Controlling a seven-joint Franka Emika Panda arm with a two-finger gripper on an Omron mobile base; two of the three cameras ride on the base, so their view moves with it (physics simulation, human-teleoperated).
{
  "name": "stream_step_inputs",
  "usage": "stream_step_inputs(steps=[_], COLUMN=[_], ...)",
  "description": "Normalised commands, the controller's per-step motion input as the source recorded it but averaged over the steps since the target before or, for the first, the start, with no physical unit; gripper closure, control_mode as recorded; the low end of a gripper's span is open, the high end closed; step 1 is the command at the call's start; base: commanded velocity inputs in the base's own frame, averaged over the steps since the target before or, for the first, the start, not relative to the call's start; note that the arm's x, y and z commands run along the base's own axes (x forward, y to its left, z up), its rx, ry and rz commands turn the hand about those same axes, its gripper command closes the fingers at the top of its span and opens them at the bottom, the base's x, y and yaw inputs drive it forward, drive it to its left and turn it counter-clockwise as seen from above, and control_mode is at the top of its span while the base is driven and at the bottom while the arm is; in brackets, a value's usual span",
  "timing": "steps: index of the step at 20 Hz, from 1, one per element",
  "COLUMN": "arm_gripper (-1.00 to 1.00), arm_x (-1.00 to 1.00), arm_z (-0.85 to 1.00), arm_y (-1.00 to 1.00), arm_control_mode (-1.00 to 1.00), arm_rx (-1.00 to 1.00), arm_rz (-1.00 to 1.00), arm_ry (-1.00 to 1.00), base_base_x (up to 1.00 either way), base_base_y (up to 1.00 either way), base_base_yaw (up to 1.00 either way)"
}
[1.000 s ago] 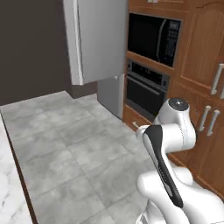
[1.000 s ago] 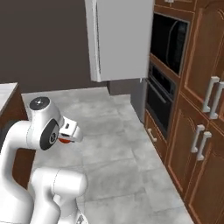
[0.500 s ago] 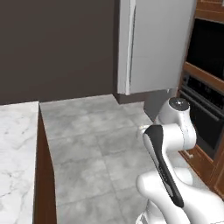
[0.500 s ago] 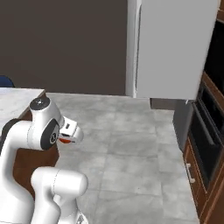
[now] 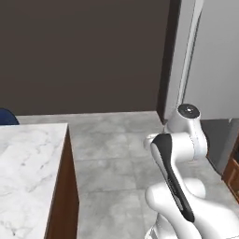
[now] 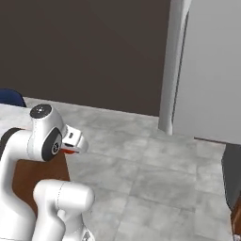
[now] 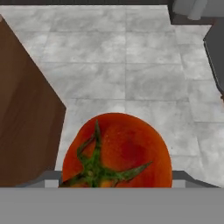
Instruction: Place the tomato and corn inside the fridge drawer. Close the drawer after placing the vegetables.
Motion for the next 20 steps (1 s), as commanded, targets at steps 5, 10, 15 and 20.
stream_step_inputs(steps=[5, 10, 15, 20], arm_gripper=[1.0, 1.0, 1.0, 1.0], arm_x=[0.0, 0.0, 0.0, 0.0], arm_z=[0.0, 0.0, 0.0, 0.0], arm_y=[0.0, 0.0, 0.0, 0.0], arm_control_mode=[1.0, 1.0, 1.0, 1.0], arm_rx=[0.0, 0.0, 0.0, 0.0], arm_rz=[0.0, 0.0, 0.0, 0.0], arm_ry=[0.0, 0.0, 0.0, 0.0], base_base_x=[1.0, 1.0, 0.99, 0.76], base_base_y=[0.14, 0.15, 0.34, 0.68], base_base_yaw=[0.12, 0.03, 0.0, -0.04])
